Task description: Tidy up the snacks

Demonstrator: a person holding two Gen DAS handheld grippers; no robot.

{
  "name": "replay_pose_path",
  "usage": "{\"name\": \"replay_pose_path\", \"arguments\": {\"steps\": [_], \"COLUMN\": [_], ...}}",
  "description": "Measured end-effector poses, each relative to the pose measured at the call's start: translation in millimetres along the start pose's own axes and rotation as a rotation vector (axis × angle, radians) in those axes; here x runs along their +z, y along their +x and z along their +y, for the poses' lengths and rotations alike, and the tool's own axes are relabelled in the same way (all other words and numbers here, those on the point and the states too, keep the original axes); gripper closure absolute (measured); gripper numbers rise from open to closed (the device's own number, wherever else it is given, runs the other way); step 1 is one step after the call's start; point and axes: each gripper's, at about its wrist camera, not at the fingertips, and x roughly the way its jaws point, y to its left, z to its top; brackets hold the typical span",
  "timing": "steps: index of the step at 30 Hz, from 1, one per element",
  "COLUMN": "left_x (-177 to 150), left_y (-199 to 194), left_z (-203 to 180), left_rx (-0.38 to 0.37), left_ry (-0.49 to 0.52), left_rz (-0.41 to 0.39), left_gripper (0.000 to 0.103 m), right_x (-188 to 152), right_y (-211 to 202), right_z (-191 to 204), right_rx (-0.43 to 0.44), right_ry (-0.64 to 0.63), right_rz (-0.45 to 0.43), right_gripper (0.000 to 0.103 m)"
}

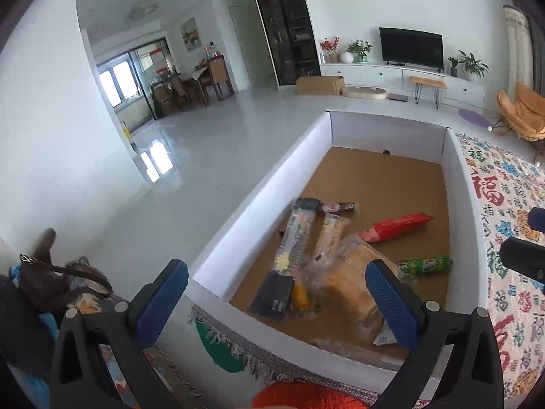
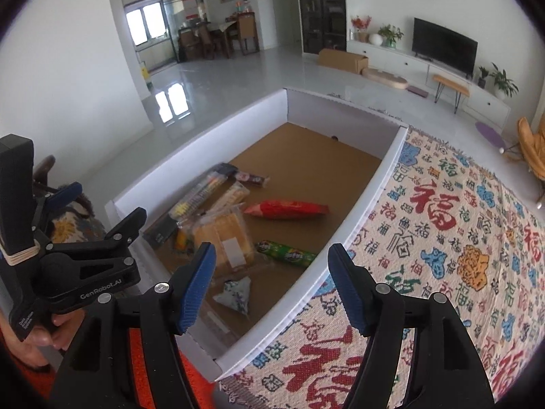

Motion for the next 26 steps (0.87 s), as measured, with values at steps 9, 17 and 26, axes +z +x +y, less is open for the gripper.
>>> {"name": "replay_pose_path", "arguments": {"steps": [9, 17, 26], "left_x": [-2, -2, -5], "left_y": [0, 0, -3], "left_z": [4, 2, 5], "left_rx": [-0.031, -0.035, -0.059], "left_ry": [-0.012, -0.007, -0.025], "left_rz": [0.028, 0.027, 0.02], "left_gripper": [0.0, 0.0, 0.0], "right_x": [-1, -3, -4], "right_y": [9, 14, 18], "right_z": [6, 13, 15], "right_rx": [-0.041, -0.047, -0.036], "right_ry": [-0.022, -0.036, -0.031], "right_rz": [0.029, 0.044, 0.052], "right_gripper": [0.031, 0.031, 0.031]}}
